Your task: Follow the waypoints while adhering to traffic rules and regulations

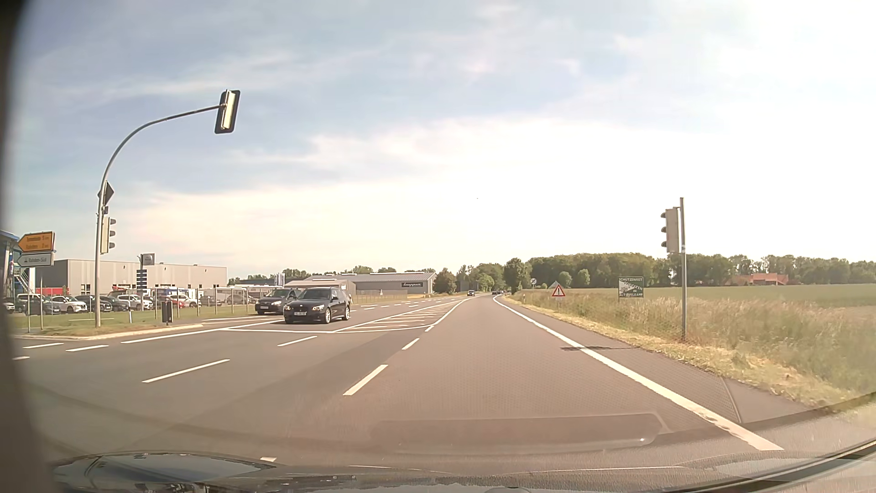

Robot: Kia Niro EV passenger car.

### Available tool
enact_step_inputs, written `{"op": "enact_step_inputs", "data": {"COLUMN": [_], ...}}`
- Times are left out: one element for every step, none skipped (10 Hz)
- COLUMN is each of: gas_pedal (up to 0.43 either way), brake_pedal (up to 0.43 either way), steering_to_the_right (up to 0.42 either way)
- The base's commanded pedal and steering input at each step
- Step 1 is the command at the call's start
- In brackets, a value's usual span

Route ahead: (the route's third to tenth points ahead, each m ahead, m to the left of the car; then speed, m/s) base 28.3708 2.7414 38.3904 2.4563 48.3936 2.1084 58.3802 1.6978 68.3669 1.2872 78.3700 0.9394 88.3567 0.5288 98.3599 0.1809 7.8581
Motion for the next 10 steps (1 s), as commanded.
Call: {"op": "enact_step_inputs", "data": {"gas_pedal": [0.319,0.319,0.319,0.319,0.319,0.319,0.319,0.319,0.319,0.319], "brake_pedal": [0.0,0.0,0.0,0.0,0.0,0.0,0.0,0.0,0.0,0.0], "steering_to_the_right": [0.0,0.0,0.0,0.0,0.0,0.0,0.0,0.0,0.0,0.0]}}
